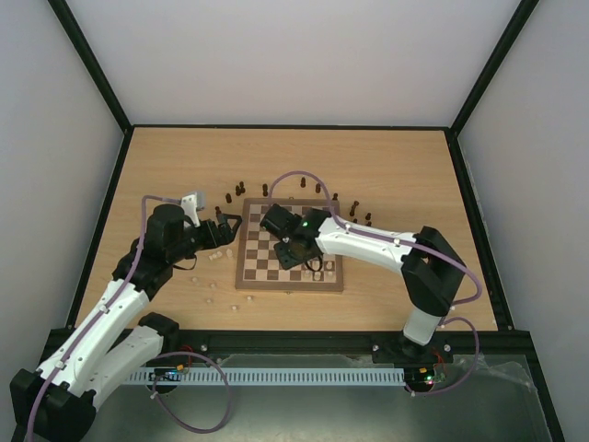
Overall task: Set up the chess pieces on the board
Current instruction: Place the chess piece on the chessboard, then pick up the chess piece at the center of the board.
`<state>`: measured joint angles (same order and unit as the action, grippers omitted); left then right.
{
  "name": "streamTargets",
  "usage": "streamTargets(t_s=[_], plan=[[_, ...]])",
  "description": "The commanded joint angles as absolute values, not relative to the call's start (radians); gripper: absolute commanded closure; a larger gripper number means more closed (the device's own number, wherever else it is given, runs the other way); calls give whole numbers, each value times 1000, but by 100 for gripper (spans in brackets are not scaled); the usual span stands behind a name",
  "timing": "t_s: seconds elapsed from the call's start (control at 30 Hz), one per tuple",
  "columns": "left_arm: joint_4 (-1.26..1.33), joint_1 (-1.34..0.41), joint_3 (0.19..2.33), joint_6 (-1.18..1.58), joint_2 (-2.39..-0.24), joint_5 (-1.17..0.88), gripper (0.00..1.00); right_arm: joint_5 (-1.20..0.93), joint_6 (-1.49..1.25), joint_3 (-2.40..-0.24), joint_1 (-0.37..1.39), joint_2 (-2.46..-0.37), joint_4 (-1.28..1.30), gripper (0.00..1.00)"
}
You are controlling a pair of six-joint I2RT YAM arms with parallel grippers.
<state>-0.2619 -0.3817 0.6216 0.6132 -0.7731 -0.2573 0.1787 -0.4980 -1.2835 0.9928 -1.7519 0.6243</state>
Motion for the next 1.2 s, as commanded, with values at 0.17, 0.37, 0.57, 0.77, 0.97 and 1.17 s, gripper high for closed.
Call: streamTargets(t_s=[0.17, 0.37, 0.57, 0.77, 0.97, 1.17], plan=[[-332, -386, 667, 604, -796, -200, 0, 183, -512, -1248, 986, -1629, 641, 33], [-454, -391, 720, 569, -871, -133, 0, 202, -506, -1173, 987, -1497, 623, 14], [-470, -448, 719, 593, -934, -93, 0, 205, -501, -1111, 987, -1374, 610, 2], [-485, -505, 712, 615, -1046, -92, 0, 136, -501, -1010, 986, -1303, 534, 1], [-507, -521, 721, 663, -1098, 44, 0, 67, -494, -949, 986, -1262, 501, 1], [-429, -525, 649, 757, -1044, 106, 1, 34, -489, -898, 987, -1216, 471, 1]])
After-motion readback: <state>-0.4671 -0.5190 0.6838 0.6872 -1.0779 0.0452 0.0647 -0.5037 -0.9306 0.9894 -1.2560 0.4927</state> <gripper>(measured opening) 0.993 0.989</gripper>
